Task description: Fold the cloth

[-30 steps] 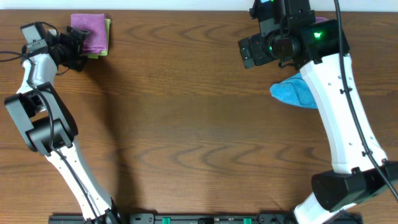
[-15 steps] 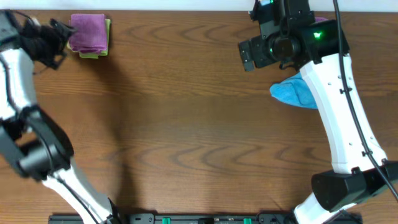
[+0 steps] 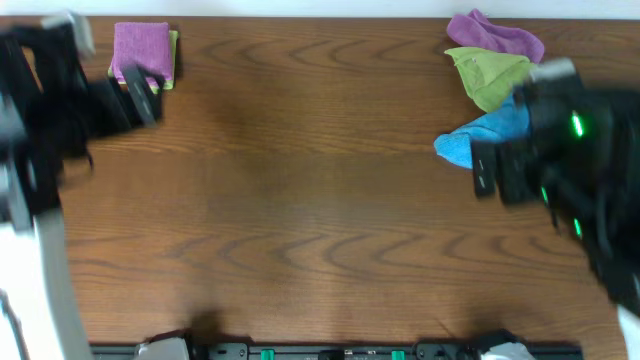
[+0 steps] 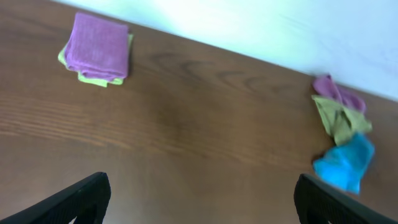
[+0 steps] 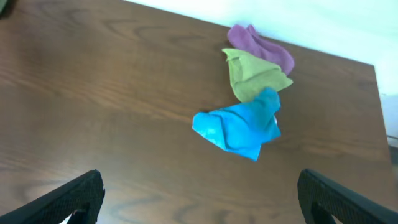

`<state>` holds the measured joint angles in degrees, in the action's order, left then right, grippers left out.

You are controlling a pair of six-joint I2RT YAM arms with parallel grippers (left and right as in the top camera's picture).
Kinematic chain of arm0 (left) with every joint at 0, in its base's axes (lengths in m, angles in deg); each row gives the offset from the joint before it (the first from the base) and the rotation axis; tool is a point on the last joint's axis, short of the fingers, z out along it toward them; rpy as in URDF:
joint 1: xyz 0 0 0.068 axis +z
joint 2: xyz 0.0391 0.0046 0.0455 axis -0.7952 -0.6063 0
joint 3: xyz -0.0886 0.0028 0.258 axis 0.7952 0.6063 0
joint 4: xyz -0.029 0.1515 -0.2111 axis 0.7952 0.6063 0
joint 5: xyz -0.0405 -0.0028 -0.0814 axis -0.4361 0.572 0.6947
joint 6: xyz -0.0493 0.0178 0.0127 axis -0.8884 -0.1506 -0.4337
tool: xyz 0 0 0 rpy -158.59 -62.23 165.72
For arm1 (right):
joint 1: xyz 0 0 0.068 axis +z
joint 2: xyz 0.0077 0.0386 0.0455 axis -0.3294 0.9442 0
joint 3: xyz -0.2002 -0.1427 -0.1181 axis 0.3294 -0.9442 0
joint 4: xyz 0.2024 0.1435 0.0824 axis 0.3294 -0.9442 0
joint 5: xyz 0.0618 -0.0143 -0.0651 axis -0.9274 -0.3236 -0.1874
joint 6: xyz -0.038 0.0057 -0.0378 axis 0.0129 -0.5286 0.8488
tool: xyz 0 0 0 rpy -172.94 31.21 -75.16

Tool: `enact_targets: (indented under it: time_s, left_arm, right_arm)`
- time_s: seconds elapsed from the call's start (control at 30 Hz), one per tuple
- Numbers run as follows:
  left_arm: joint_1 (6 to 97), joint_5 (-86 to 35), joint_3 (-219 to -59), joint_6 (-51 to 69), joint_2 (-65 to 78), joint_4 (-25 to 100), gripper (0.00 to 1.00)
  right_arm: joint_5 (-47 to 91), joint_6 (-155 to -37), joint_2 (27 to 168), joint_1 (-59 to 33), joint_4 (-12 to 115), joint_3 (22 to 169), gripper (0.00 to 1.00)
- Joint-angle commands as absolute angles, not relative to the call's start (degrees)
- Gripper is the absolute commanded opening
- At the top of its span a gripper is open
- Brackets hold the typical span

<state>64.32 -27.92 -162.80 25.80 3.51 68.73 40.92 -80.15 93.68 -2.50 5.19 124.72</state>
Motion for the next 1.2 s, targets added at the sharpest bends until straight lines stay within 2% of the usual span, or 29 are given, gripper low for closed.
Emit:
enact_targets:
  time_s: [0.0, 0.1, 0.27, 0.47, 0.83, 1.03, 1.17]
  left_arm:
    - [61.87, -33.76, -154.89, 27.83, 14.43, 68.88, 0.95]
    - [61.65, -34.72, -140.99, 27.18, 28.36, 66.35, 0.95]
    - [61.65, -37.04, -133.25, 26.76, 37.21, 63.11, 0.96]
    - [61.65, -38.52, -133.25, 26.81, 37.71, 67.57, 0.96]
    - [61.58, -39.25, -133.25, 27.4, 38.02, 75.37, 0.95]
    - [61.26, -45.02, -132.97, 27.46, 42.24, 73.25, 0.95]
    - [58.37, -46.11, -126.3, 28.56, 49.75, 60.58, 0.95]
  right_arm:
    - [41.99, -79.78, 85.24, -2.76, 8.68, 111.59, 0.99]
    - [41.97, -79.8, 71.51, -2.76, 17.58, 93.19, 0.99]
    - [41.34, -81.33, 62.2, -2.76, 25.89, 81.36, 0.99]
    - [41.16, -81.48, 62.11, -2.76, 20.01, 80.25, 0.99]
    - [41.16, -81.48, 62.11, -2.76, 18.65, 80.25, 0.99]
    - [41.16, -81.48, 62.11, -2.76, 18.67, 80.25, 0.99]
    - [41.16, -81.48, 62.11, -2.76, 18.67, 80.25, 0.99]
